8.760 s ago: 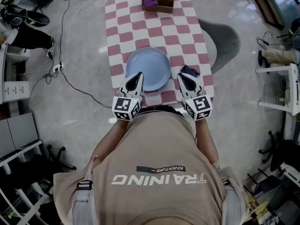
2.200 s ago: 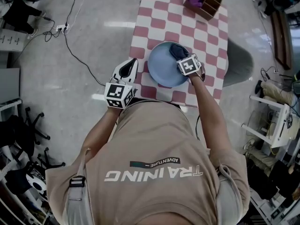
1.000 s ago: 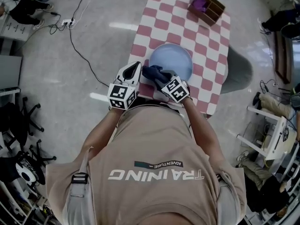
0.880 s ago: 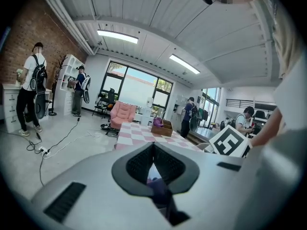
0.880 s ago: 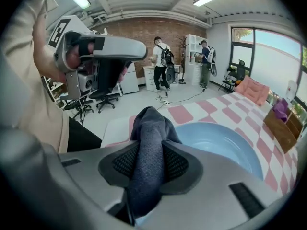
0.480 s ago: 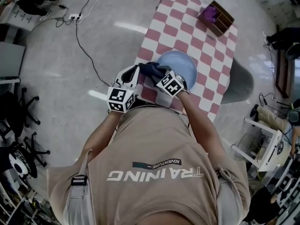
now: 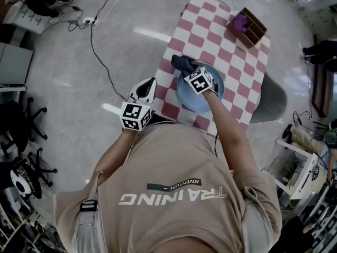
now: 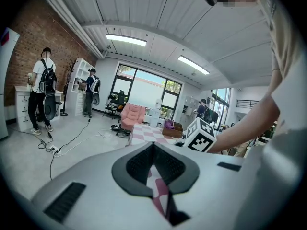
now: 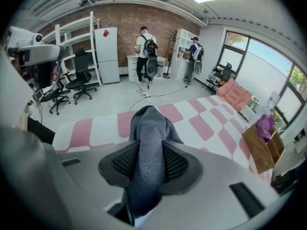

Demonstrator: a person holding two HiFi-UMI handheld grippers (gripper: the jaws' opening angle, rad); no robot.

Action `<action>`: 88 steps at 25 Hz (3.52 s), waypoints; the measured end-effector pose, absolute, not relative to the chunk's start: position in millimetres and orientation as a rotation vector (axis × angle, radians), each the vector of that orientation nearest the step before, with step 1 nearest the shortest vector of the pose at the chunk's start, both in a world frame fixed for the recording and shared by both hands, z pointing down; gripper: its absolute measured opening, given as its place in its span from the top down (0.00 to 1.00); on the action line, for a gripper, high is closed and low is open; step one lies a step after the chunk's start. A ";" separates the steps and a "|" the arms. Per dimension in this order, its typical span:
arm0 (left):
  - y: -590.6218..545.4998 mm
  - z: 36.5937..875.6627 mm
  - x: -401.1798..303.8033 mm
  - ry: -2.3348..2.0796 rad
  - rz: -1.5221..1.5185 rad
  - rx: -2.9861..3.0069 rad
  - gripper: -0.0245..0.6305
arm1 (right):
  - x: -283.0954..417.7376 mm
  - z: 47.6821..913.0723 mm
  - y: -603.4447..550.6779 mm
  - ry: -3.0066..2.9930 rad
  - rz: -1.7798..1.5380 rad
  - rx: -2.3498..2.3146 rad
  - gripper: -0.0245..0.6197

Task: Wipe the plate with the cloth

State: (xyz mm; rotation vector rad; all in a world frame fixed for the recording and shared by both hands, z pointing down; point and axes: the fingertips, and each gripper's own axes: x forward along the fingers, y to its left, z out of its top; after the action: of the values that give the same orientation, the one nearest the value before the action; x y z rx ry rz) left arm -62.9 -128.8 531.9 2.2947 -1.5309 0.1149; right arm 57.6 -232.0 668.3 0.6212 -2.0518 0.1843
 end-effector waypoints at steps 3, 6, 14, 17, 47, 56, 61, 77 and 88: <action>-128.3 531.4 -62.7 -1.518 0.126 2.306 0.94 | 88.2 667.8 -255.0 -1.996 0.197 0.731 0.75; -128.5 531.1 -60.4 -1.497 0.140 2.322 0.94 | 125.6 667.5 -268.1 -1.933 0.231 0.824 0.75; -135.9 531.5 -38.1 -1.390 0.161 2.388 0.94 | 231.2 669.7 -247.6 -1.787 0.391 1.024 0.75; -139.2 532.6 -24.6 -1.336 0.172 2.422 0.94 | 261.5 674.6 -216.6 -1.728 0.489 1.063 0.75; -133.1 539.6 -2.0 -1.231 0.225 2.474 0.94 | 136.2 669.0 -69.0 -2.016 0.690 0.969 0.75; -127.4 538.5 -25.7 -1.315 0.237 2.438 0.94 | 70.2 669.4 -106.9 -2.158 0.626 0.835 0.75; -127.5 534.5 -25.0 -1.305 0.237 2.452 0.94 | 68.4 650.4 -118.7 -2.211 0.605 0.861 0.75; -129.8 523.1 70.9 -1.006 0.280 2.646 0.94 | 254.2 586.9 -97.5 -2.143 0.550 1.448 0.75; -122.4 521.9 88.8 -0.952 0.338 2.696 0.94 | 369.9 640.9 -42.5 -1.858 0.737 1.713 0.75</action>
State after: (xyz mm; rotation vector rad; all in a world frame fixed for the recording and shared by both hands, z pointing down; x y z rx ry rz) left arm 88.8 -122.4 521.9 2.6958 -0.9524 0.3375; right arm 369.9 -42.5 640.9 1.7130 -1.8582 0.7366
